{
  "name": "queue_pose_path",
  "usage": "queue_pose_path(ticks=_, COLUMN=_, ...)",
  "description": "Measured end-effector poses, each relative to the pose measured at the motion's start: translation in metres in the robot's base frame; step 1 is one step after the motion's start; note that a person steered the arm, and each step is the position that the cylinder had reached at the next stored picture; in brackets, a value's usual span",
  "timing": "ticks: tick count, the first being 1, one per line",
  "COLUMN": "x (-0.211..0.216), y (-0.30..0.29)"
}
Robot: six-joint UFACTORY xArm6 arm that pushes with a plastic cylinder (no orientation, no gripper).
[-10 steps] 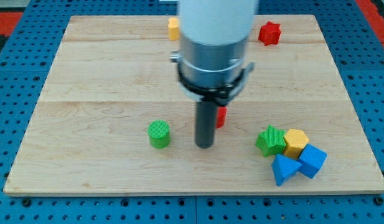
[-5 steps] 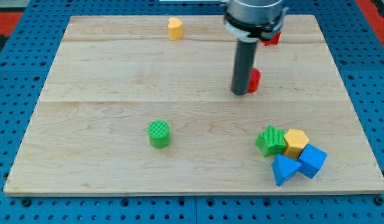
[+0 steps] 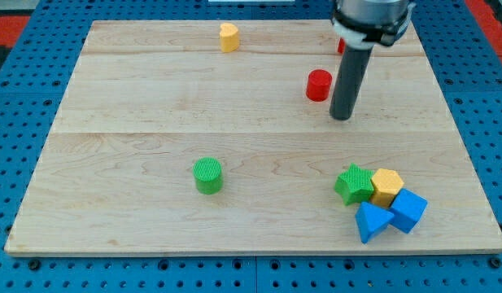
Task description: Put the red circle at the bottom left of the red star
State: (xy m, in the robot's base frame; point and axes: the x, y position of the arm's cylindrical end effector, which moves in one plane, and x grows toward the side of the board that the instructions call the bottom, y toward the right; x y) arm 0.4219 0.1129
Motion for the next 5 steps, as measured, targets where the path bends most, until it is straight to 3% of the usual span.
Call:
queue_pose_path(ticks=3, x=-0.08, y=-0.018)
queue_pose_path(ticks=5, x=-0.082, y=0.025)
